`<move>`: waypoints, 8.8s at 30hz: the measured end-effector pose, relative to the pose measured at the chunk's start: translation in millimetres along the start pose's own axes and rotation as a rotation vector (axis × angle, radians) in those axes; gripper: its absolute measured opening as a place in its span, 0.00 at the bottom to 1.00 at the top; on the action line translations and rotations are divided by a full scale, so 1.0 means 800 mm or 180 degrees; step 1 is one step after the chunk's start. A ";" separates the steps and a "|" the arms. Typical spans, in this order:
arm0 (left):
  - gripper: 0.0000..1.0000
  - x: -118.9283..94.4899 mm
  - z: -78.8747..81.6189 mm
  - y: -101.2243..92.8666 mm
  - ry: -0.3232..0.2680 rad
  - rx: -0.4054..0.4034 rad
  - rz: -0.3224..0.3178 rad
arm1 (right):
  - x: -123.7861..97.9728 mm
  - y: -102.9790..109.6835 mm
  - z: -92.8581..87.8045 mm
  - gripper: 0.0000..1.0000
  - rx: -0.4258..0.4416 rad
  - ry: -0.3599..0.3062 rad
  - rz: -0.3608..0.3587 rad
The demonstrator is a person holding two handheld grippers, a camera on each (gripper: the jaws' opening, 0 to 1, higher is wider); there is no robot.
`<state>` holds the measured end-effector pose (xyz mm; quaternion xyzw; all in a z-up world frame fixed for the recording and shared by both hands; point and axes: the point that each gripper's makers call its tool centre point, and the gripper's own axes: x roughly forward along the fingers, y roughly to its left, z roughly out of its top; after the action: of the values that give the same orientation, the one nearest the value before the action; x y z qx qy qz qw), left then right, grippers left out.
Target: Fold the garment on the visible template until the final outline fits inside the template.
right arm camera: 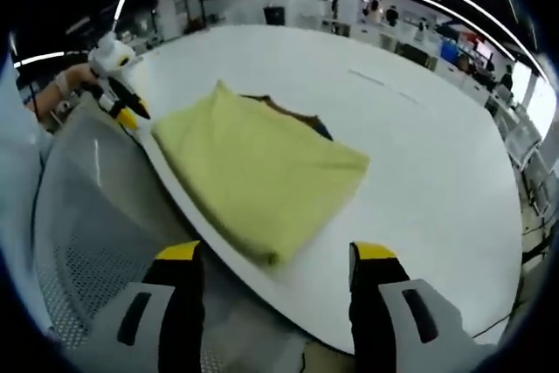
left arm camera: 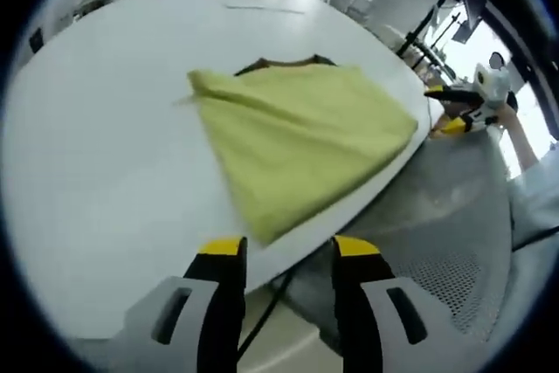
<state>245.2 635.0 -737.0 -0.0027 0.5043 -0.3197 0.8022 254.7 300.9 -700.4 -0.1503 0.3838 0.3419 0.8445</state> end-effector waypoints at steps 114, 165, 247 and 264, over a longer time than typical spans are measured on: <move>0.00 -0.043 0.054 0.009 -0.0017 0.0455 0.0058 | 0.007 -0.020 0.014 0.01 -0.0759 0.0387 0.0170; 0.00 -0.009 -0.055 0.022 0.1030 0.0545 0.0074 | 0.030 0.016 -0.097 0.01 -0.0250 0.1059 0.0603; 0.67 -0.107 0.048 -0.036 -0.0008 0.1141 0.0497 | -0.064 0.046 0.064 0.76 -0.0927 -0.0102 0.0056; 1.00 -0.113 0.050 -0.043 -0.0078 0.1300 0.0512 | -0.072 0.041 0.077 1.00 -0.1040 -0.0159 -0.0090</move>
<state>234.3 641.8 -633.1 0.1963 0.4179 -0.3501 0.8150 238.3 329.4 -616.0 -0.2824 0.2998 0.3915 0.8229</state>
